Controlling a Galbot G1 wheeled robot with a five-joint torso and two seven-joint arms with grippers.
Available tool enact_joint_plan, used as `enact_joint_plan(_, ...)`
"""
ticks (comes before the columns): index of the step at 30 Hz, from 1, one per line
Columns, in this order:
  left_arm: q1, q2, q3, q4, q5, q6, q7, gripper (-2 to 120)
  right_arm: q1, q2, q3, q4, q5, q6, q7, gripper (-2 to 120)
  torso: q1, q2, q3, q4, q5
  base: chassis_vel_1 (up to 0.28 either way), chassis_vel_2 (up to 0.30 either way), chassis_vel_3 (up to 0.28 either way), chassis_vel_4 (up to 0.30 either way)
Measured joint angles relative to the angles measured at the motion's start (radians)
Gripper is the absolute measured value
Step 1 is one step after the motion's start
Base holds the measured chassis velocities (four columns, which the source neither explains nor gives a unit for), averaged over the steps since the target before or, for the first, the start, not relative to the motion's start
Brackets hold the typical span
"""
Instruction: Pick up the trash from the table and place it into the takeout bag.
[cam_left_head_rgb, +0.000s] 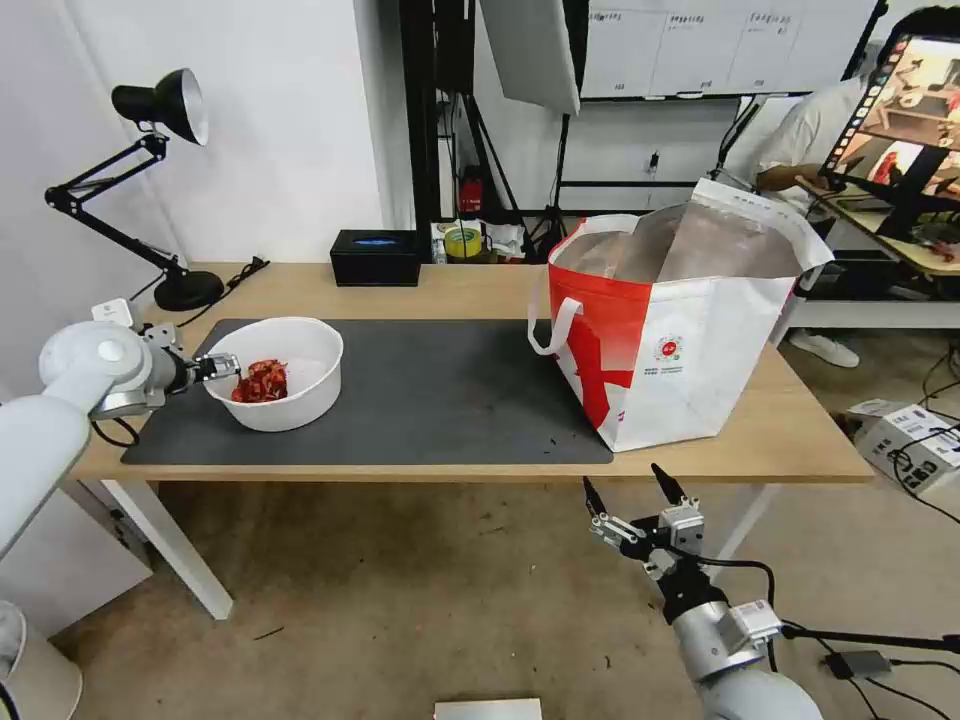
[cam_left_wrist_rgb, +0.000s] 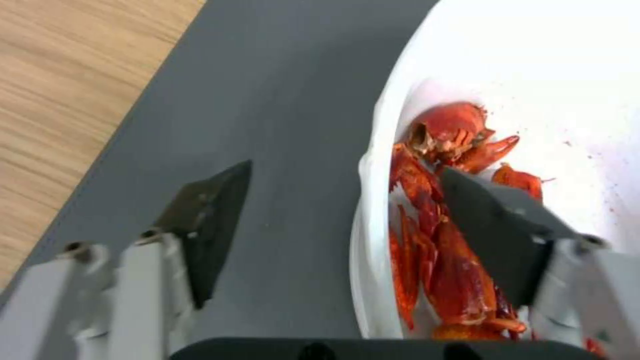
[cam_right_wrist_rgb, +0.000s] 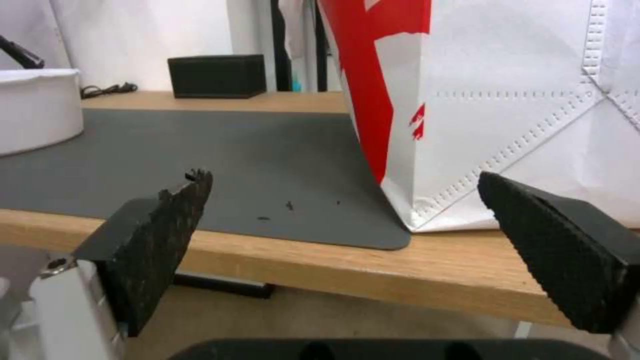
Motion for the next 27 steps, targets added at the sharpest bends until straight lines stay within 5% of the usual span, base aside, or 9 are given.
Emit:
enact_joint_plan(18, 0.003, 0.021, 0.026, -0.004, -0.003, 0.0, 0.005, 8, 0.0, 0.0, 0.0, 0.0, 0.0, 0.0, 0.0, 100, 0.0, 0.0, 0.0, 0.0001, -0.0001, 0.0, 0.0, 0.0, 0.0)
enact_joint_plan(27, 0.015, 0.013, 0.003, -0.019, -0.008, 0.0, 0.022, 0, 0.0, 0.0, 0.0, 0.0, 0.0, 0.0, 0.0, 100, 0.0, 0.0, 0.0, 0.0001, -0.0003, 0.0, 0.0, 0.0, 0.0)
